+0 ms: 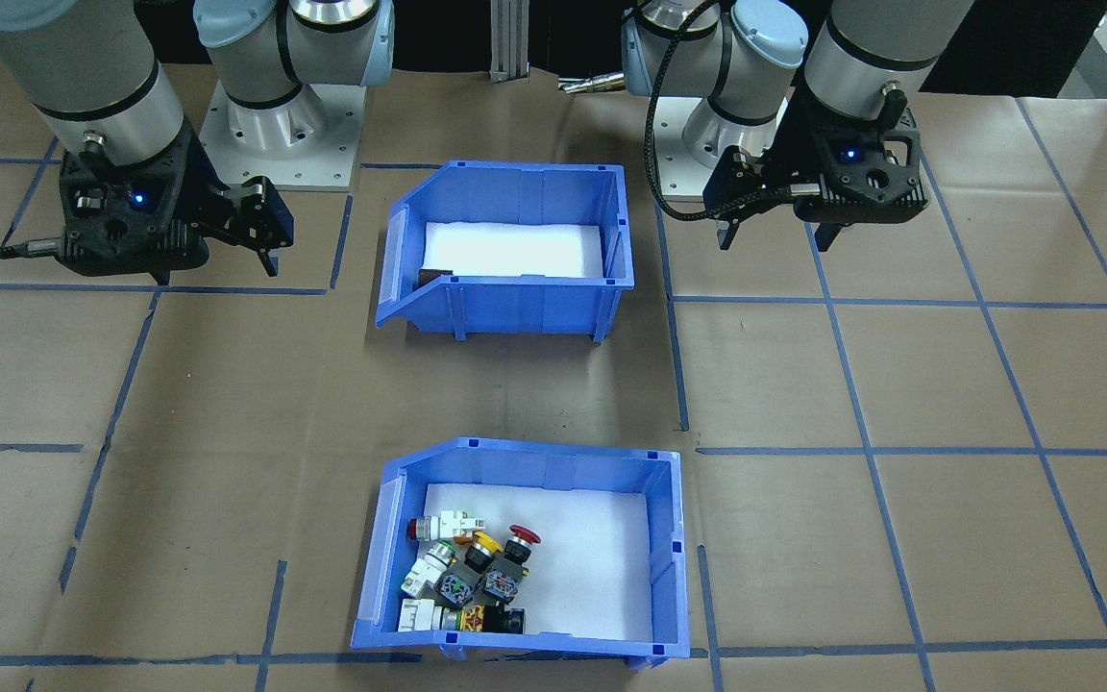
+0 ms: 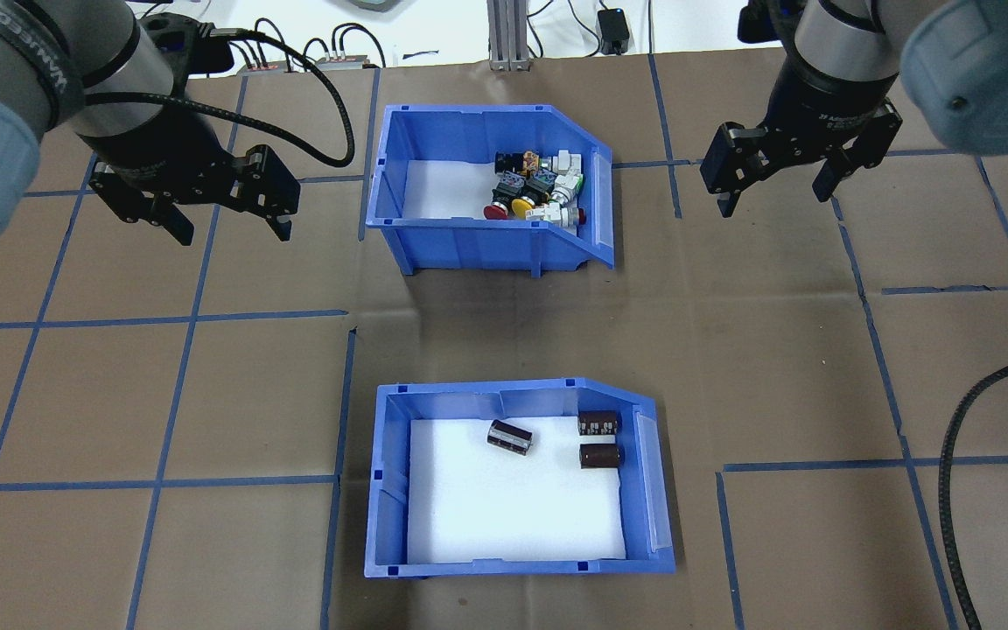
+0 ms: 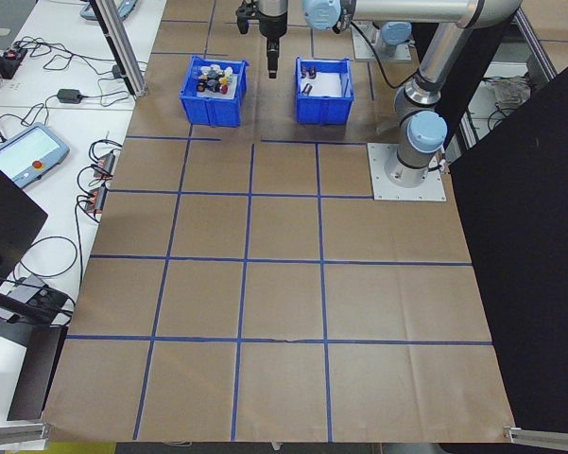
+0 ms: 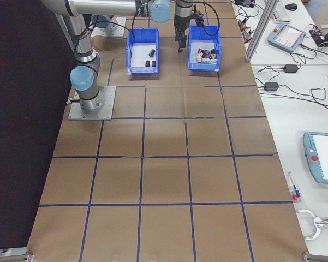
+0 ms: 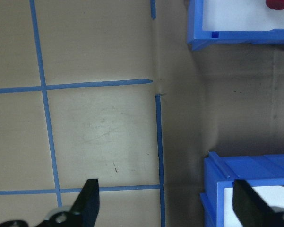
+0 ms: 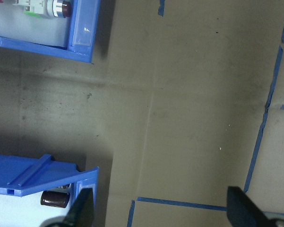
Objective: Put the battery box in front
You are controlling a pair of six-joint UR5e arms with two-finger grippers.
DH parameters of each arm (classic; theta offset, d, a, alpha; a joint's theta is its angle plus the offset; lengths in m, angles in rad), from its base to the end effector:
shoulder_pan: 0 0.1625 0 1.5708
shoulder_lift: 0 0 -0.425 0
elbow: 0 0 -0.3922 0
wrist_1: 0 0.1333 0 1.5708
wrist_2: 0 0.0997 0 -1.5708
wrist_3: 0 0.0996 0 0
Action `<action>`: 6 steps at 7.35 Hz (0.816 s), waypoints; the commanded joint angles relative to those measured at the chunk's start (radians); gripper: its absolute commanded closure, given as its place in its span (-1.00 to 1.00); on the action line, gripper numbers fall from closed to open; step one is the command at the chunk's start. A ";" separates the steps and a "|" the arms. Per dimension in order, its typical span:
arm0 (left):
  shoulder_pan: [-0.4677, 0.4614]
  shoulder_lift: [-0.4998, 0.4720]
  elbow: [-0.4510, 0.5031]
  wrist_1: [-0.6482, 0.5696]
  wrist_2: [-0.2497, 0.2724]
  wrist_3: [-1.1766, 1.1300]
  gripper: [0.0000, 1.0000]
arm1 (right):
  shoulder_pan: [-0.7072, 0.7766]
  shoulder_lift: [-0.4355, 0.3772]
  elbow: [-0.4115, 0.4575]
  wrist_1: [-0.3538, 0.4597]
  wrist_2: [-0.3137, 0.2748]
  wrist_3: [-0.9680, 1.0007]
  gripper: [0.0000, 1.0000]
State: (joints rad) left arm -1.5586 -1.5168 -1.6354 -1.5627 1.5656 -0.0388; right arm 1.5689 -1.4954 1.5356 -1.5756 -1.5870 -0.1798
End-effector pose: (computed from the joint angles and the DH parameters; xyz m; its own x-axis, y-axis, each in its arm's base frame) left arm -0.1281 -0.4703 0.4829 -0.9987 -0.0510 0.0051 -0.0510 0.9987 0.0027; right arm 0.1307 -0.5203 0.4675 -0.9841 -0.1774 0.0096 -0.1769 0.9835 0.0377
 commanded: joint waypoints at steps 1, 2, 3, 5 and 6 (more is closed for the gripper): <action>-0.006 0.074 -0.087 -0.004 -0.004 -0.149 -1.00 | 0.017 0.093 -0.101 0.002 0.001 -0.148 -1.00; -0.027 0.117 -0.148 0.000 0.001 -0.282 -1.00 | 0.054 0.143 -0.153 -0.001 0.010 -0.209 -1.00; -0.072 0.185 -0.237 0.015 0.007 -0.449 -1.00 | 0.101 0.202 -0.204 -0.032 0.010 -0.328 -1.00; -0.148 0.315 -0.378 0.015 -0.004 -0.872 -1.00 | 0.216 0.292 -0.274 -0.067 0.001 -0.461 -1.00; -0.206 0.364 -0.450 0.015 -0.006 -1.056 -1.00 | 0.262 0.325 -0.285 -0.070 -0.001 -0.560 -1.00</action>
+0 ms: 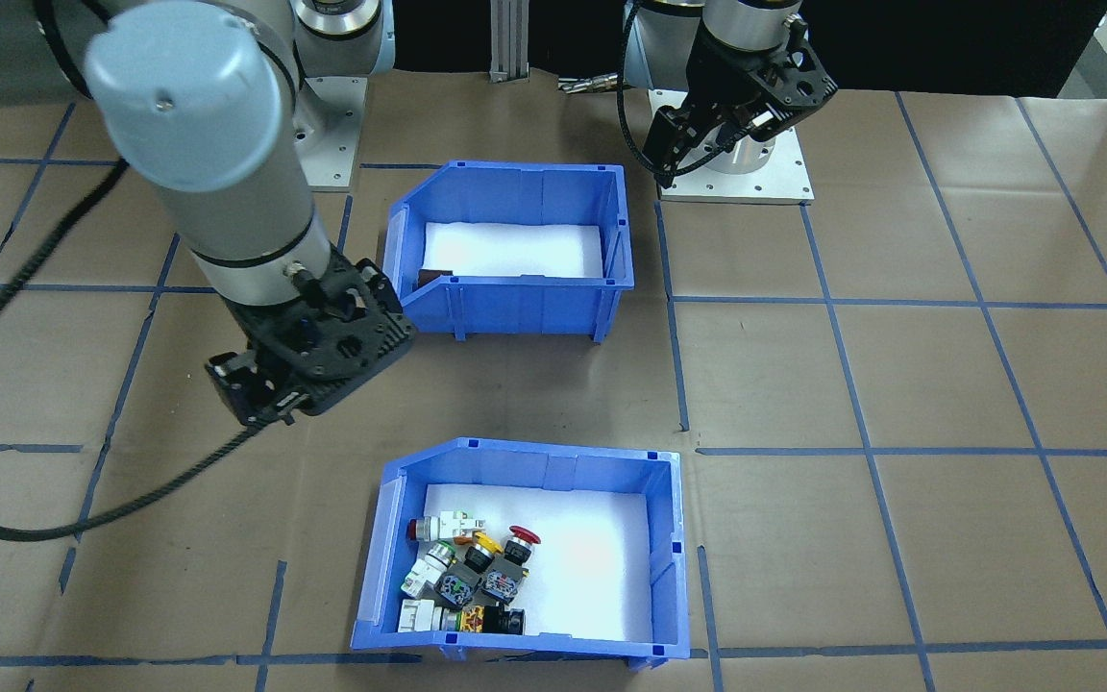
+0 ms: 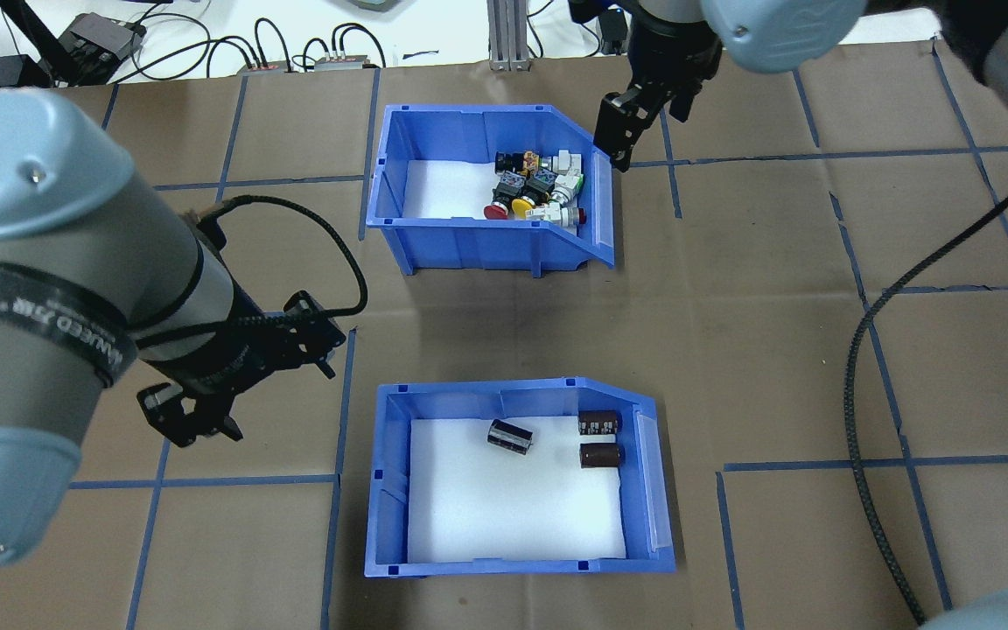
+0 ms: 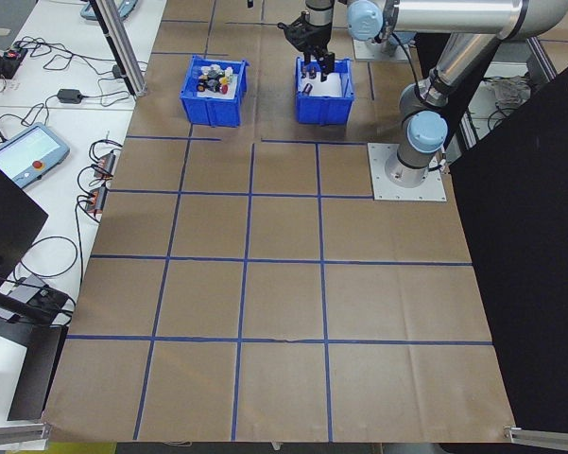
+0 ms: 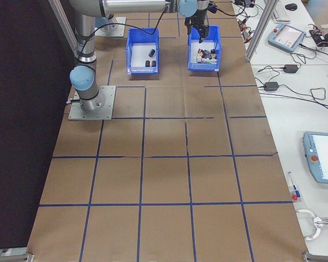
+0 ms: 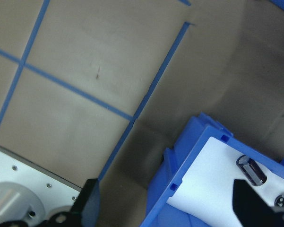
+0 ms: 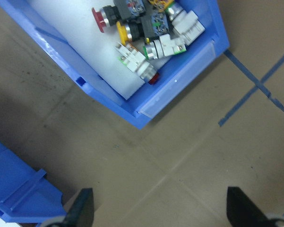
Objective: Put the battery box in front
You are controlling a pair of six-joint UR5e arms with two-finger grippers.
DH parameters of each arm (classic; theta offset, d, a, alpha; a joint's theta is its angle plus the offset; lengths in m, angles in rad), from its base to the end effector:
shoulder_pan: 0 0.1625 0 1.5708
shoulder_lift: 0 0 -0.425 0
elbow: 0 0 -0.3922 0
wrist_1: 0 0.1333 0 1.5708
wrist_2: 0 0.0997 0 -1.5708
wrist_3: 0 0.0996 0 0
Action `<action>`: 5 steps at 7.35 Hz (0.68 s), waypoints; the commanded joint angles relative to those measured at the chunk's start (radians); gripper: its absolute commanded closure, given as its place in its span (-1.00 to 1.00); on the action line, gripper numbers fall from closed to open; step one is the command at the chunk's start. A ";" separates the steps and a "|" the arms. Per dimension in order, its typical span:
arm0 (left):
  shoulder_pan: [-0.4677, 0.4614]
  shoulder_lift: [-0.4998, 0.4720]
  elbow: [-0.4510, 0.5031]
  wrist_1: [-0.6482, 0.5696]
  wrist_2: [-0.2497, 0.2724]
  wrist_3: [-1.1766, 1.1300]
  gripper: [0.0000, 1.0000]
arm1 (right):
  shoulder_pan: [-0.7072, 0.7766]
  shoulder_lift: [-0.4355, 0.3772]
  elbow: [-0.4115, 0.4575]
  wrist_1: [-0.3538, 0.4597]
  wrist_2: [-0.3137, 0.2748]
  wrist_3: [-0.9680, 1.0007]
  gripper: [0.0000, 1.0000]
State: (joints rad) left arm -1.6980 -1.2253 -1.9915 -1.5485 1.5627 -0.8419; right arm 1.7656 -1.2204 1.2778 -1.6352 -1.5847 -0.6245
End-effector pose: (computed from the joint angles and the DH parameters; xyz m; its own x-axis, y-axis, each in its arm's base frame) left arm -0.1763 -0.3217 0.4282 -0.7552 -0.6546 -0.0341 -0.6555 0.7540 0.0413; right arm 0.2529 -0.6002 0.4403 -0.6827 -0.7306 0.0154 -0.7306 0.6828 0.0025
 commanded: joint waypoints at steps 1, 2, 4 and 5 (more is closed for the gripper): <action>-0.119 0.096 -0.149 0.017 -0.001 -0.369 -1.00 | 0.110 0.065 -0.025 -0.052 -0.003 -0.215 -1.00; -0.170 0.092 -0.162 0.078 -0.018 -0.532 -1.00 | 0.151 0.087 -0.022 -0.070 0.005 -0.269 -1.00; -0.300 0.090 -0.225 0.096 -0.088 -0.822 -1.00 | 0.227 0.128 -0.022 -0.090 -0.005 -0.384 -1.00; -0.322 0.092 -0.265 0.106 -0.174 -1.005 -1.00 | 0.241 0.149 -0.021 -0.145 -0.005 -0.446 -1.00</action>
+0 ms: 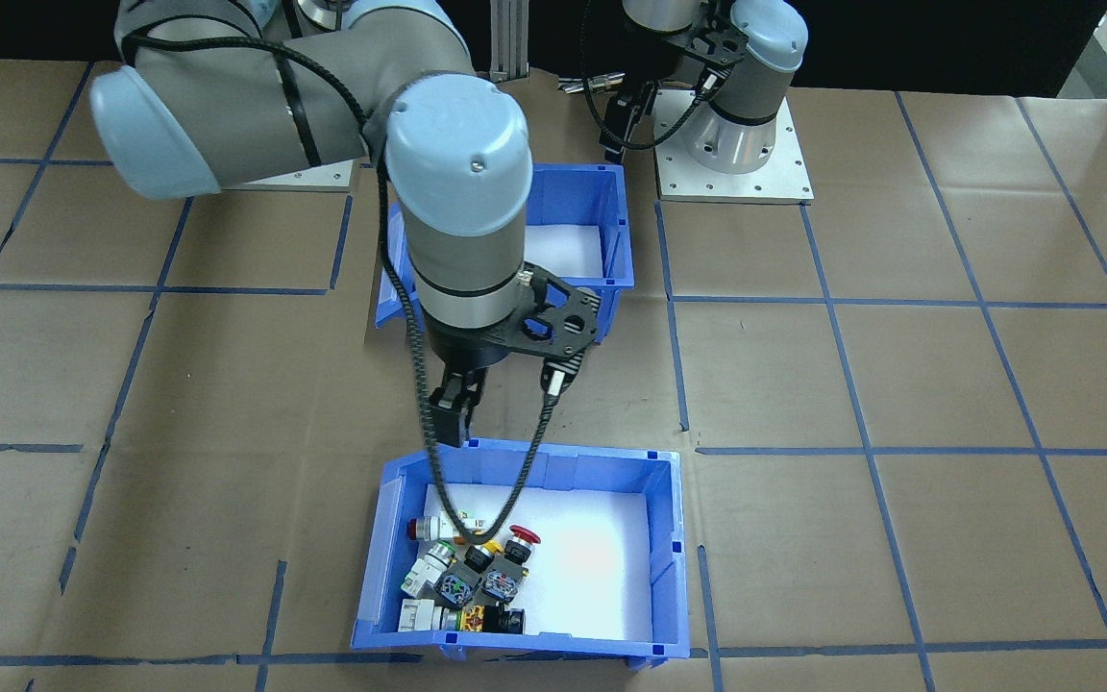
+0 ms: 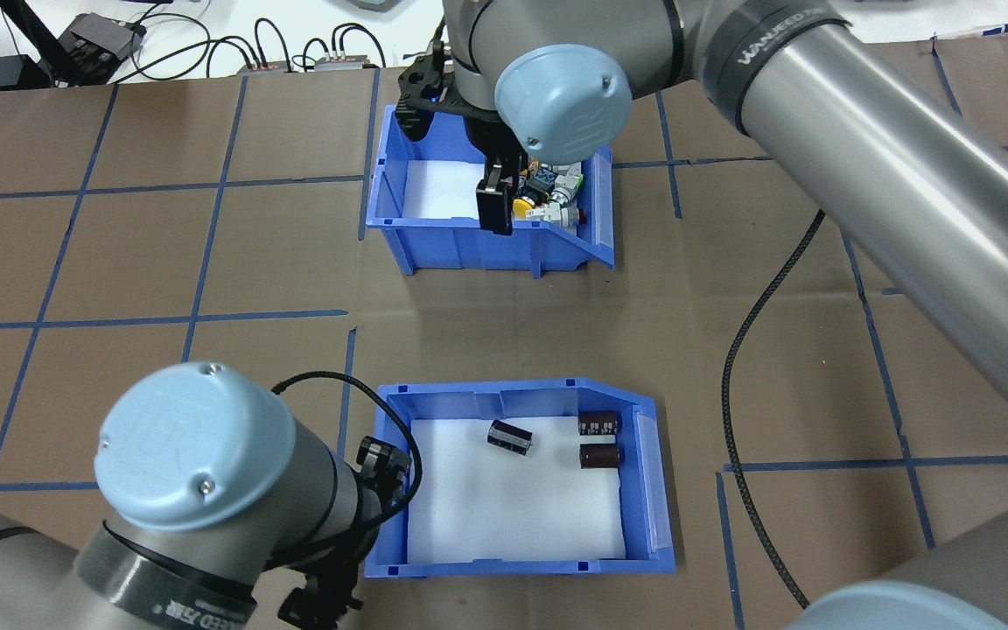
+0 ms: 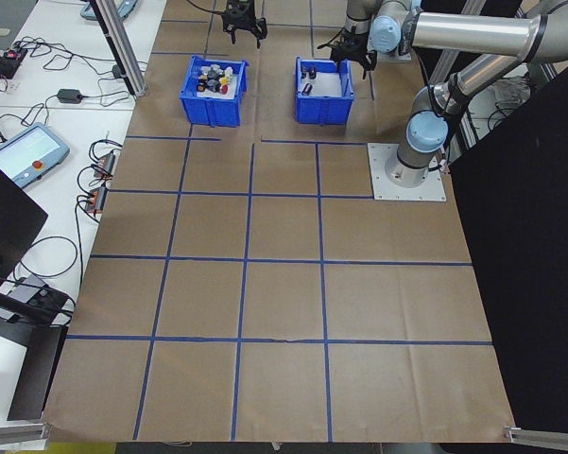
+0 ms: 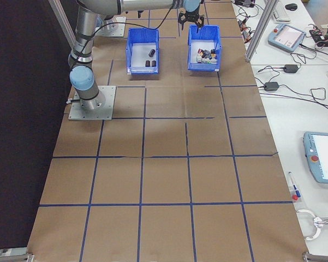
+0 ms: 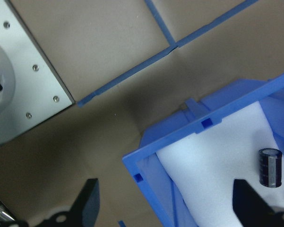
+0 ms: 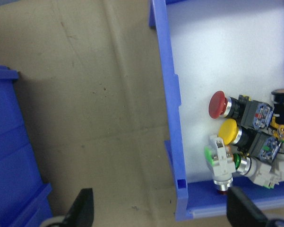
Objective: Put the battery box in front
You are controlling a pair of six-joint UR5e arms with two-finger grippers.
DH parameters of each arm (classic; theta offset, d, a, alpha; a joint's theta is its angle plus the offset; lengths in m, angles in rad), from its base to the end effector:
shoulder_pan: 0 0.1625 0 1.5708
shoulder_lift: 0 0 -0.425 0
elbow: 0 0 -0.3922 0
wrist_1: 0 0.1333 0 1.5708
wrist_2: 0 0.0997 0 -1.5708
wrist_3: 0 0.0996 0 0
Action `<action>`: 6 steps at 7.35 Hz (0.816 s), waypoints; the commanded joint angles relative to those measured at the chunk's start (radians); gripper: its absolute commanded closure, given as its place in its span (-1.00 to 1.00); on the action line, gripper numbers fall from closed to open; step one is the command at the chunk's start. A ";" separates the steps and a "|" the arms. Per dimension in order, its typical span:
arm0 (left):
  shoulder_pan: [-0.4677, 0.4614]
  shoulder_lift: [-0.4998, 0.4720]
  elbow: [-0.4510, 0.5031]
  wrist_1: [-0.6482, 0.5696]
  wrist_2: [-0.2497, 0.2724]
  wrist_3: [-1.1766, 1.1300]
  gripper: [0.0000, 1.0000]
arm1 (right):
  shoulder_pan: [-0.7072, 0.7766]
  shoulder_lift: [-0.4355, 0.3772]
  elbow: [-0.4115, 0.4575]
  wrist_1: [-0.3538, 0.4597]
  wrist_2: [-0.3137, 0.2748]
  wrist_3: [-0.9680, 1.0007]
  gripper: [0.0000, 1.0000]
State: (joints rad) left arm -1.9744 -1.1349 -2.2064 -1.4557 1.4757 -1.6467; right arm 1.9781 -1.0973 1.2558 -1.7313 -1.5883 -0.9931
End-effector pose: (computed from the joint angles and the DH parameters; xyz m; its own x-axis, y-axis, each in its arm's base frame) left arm -0.2475 -0.2161 0.3627 -0.3205 -0.9428 -0.0914 -0.9457 0.3130 0.0879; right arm 0.3906 -0.5732 0.3795 -0.1695 -0.9855 0.0112 -0.9854 0.1696 0.0136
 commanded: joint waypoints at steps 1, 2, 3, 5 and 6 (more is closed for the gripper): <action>-0.061 -0.002 -0.056 0.017 -0.135 -0.352 -1.00 | 0.057 0.048 -0.001 -0.074 -0.002 -0.088 -1.00; -0.063 -0.002 -0.059 0.018 -0.130 -0.386 -1.00 | 0.062 0.065 0.000 -0.111 -0.002 -0.090 -1.00; -0.061 -0.009 -0.079 0.070 -0.124 -0.454 -1.00 | 0.064 0.083 0.002 -0.123 -0.001 -0.090 -1.00; -0.061 -0.013 -0.145 0.217 -0.124 -0.459 -1.00 | 0.064 0.152 0.005 -0.131 -0.001 -0.090 -1.00; -0.066 -0.014 -0.192 0.315 -0.129 -0.464 -1.00 | 0.065 0.169 0.016 -0.178 -0.001 -0.091 -1.00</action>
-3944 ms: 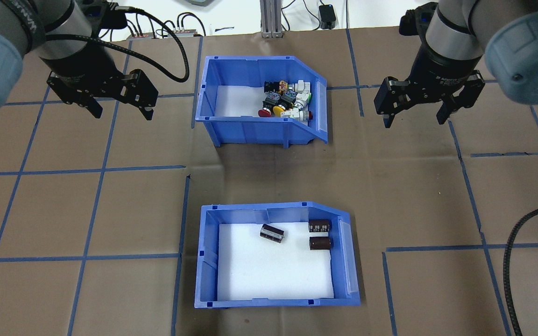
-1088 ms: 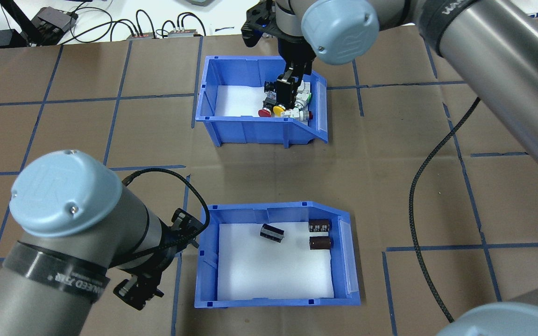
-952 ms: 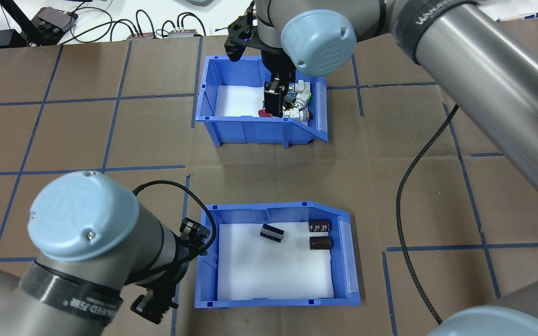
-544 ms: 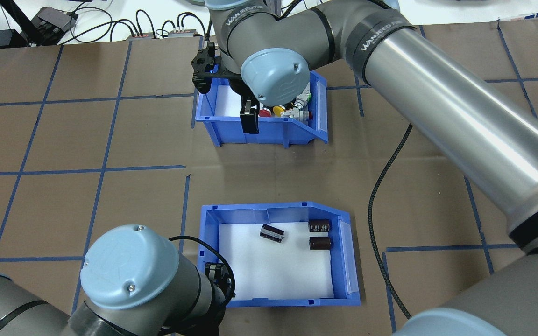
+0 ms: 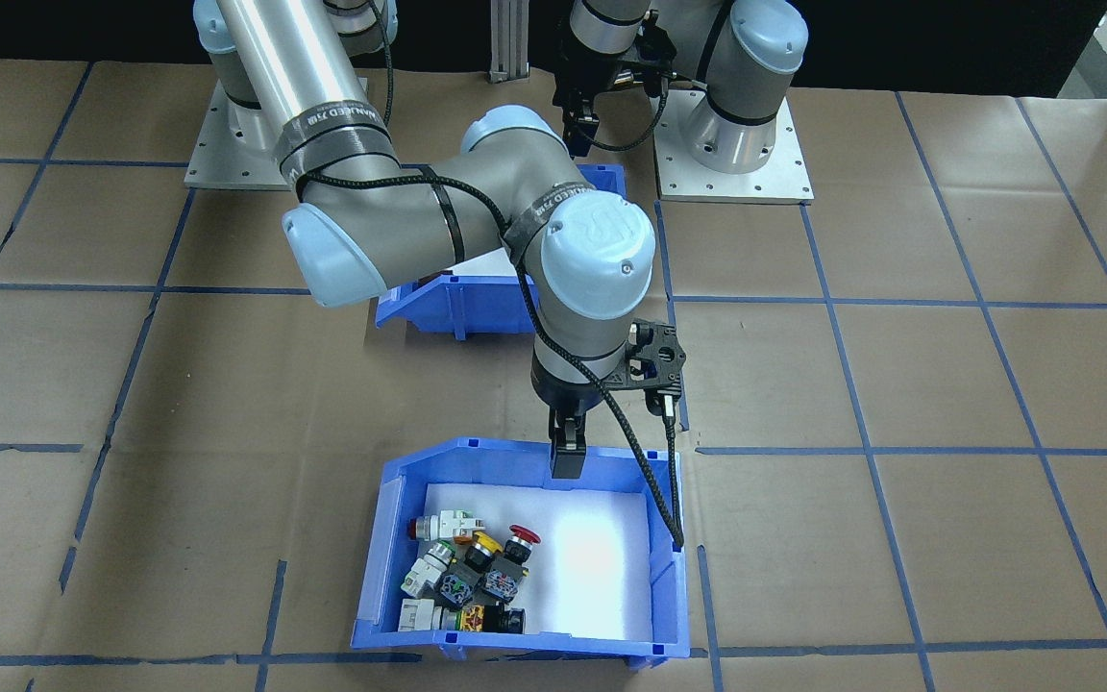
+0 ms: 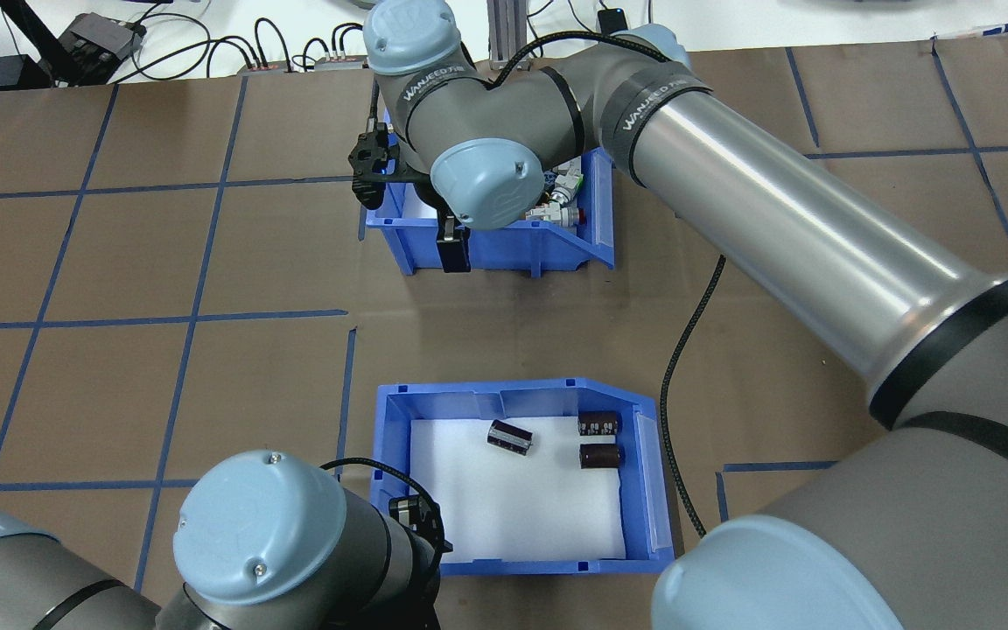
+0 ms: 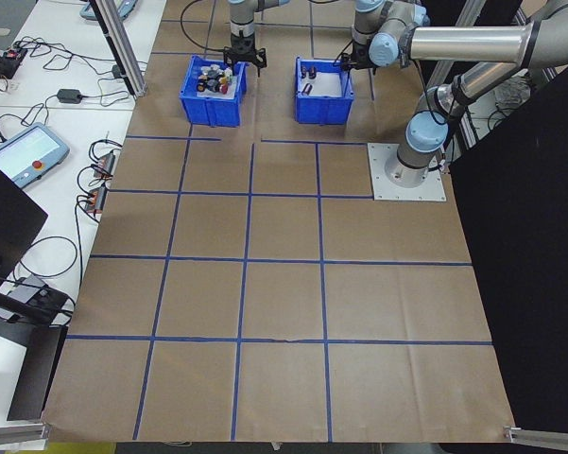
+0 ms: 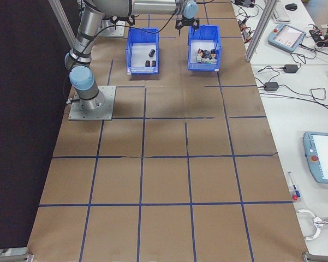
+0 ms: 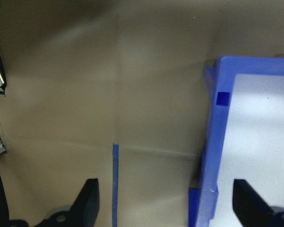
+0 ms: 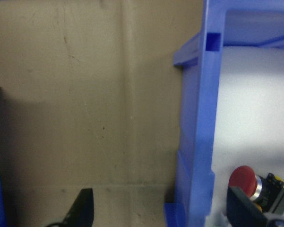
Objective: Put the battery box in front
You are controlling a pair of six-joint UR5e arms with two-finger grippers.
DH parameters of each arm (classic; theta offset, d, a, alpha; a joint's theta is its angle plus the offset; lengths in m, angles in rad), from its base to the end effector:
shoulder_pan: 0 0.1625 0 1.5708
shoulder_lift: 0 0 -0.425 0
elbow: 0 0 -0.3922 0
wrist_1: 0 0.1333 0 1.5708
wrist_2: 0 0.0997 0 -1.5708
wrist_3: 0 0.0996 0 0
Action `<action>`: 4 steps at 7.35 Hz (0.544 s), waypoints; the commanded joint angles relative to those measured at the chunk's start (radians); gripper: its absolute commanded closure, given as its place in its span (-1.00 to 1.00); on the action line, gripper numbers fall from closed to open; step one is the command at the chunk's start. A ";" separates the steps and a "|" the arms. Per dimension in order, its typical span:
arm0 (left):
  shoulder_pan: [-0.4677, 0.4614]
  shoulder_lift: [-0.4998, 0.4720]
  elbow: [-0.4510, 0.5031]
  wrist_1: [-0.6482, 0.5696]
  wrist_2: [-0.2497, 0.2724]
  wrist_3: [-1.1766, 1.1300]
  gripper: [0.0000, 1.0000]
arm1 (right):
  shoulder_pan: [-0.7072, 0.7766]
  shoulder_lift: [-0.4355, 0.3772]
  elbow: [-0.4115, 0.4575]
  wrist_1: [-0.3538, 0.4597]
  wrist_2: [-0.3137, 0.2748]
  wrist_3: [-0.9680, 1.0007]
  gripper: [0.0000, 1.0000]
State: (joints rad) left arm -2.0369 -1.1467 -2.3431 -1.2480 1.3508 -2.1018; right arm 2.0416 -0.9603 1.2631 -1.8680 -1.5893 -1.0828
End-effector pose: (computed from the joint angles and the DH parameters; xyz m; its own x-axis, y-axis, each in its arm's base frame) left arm -0.2693 -0.1903 0.3163 0.0553 -0.9897 -0.1324 -0.9814 -0.0783 0.1752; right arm 0.4425 -0.5795 0.2936 -0.0171 -0.9998 0.0037 -0.9997 0.0172 0.0190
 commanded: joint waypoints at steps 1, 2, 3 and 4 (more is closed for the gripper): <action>-0.005 -0.004 -0.076 0.169 -0.004 -0.044 -1.00 | 0.002 0.058 0.018 -0.080 0.000 0.001 -1.00; -0.008 -0.017 -0.076 0.173 -0.002 -0.047 -1.00 | 0.002 0.067 0.015 -0.142 -0.001 0.001 -1.00; -0.009 -0.025 -0.076 0.195 -0.001 -0.046 -1.00 | 0.000 0.060 0.015 -0.143 0.000 0.004 -0.96; -0.009 -0.036 -0.076 0.214 0.001 -0.044 -1.00 | -0.001 0.055 0.012 -0.143 0.000 0.006 -0.73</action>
State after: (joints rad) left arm -2.0452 -1.1700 -2.4173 -1.0611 1.3495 -2.1456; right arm 2.0420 -0.9019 1.2767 -2.0004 -1.5896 -1.0793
